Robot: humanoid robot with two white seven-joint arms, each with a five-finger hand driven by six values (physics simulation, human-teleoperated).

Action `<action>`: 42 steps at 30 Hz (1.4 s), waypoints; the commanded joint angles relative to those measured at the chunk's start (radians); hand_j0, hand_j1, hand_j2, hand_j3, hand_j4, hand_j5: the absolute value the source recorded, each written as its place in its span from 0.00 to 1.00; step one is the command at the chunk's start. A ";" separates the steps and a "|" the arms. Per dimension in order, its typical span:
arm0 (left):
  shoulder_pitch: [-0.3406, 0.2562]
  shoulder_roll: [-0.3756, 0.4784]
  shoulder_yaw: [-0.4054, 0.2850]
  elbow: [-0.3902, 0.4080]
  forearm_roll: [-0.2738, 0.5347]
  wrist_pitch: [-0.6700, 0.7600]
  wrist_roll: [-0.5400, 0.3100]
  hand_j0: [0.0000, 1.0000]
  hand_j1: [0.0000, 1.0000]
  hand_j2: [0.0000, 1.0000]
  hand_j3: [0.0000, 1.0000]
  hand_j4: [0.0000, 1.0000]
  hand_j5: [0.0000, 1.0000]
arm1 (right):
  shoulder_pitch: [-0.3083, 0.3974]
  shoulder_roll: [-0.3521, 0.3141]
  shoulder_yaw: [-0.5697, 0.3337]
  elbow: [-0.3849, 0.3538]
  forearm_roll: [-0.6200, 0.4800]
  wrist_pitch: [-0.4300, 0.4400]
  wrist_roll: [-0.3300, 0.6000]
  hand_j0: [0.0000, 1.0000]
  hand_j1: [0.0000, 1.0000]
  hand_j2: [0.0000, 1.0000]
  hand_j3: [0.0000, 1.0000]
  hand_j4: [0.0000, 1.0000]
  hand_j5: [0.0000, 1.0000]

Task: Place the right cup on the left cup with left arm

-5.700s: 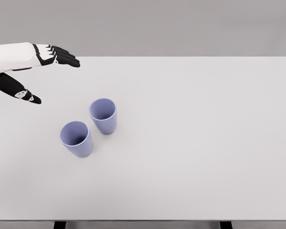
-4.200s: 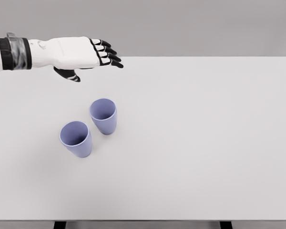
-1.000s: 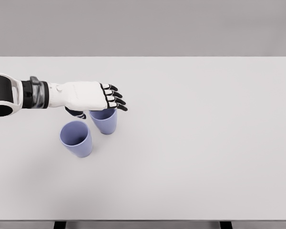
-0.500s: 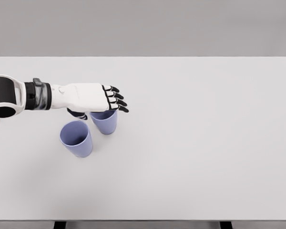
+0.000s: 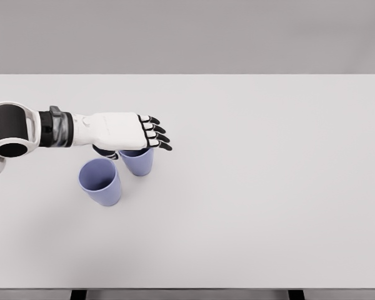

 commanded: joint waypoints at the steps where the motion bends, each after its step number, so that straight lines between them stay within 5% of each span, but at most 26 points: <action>1: 0.000 -0.001 0.001 0.000 0.002 0.002 0.000 1.00 1.00 1.00 1.00 1.00 1.00 | 0.000 0.000 0.000 0.000 0.000 0.000 0.000 1.00 1.00 1.00 1.00 1.00 1.00; 22: 0.005 -0.002 0.001 -0.001 -0.025 0.002 0.000 1.00 1.00 1.00 1.00 1.00 1.00 | 0.000 0.000 0.000 0.000 0.000 0.000 0.000 1.00 1.00 1.00 1.00 1.00 1.00; 42: 0.006 -0.004 -0.027 0.008 -0.031 0.002 0.000 0.79 0.79 0.79 0.79 0.79 0.79 | 0.000 0.000 0.000 0.000 0.000 0.000 0.000 1.00 1.00 1.00 1.00 1.00 1.00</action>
